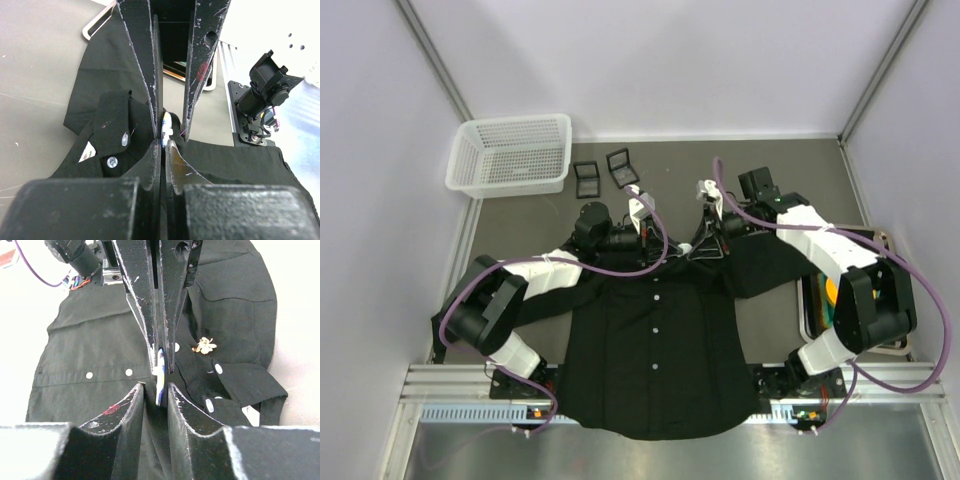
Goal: Pin the brooch onto the clothing
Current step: Pin the brooch to the clothes.
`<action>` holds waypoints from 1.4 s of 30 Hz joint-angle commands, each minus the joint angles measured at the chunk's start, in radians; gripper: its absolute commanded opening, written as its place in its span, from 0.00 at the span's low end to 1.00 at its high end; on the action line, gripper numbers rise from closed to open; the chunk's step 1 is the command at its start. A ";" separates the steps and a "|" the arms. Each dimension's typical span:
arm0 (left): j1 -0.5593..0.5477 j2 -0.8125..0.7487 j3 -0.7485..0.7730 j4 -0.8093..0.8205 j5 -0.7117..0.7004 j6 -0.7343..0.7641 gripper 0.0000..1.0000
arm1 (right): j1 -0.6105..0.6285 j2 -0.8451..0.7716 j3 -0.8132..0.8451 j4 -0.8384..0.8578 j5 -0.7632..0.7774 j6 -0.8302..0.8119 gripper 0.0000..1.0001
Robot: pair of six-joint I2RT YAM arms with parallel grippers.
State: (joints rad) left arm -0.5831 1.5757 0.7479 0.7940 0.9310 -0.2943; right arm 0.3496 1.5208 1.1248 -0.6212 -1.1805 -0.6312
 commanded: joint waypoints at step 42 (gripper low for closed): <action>-0.038 -0.085 -0.007 0.005 -0.018 0.187 0.00 | 0.019 0.197 0.233 0.029 0.122 0.556 0.13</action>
State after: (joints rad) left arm -0.5766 1.5597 0.7448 0.7322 0.8120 -0.1768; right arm 0.3580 1.6955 1.2881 -0.6445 -1.0927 -0.1738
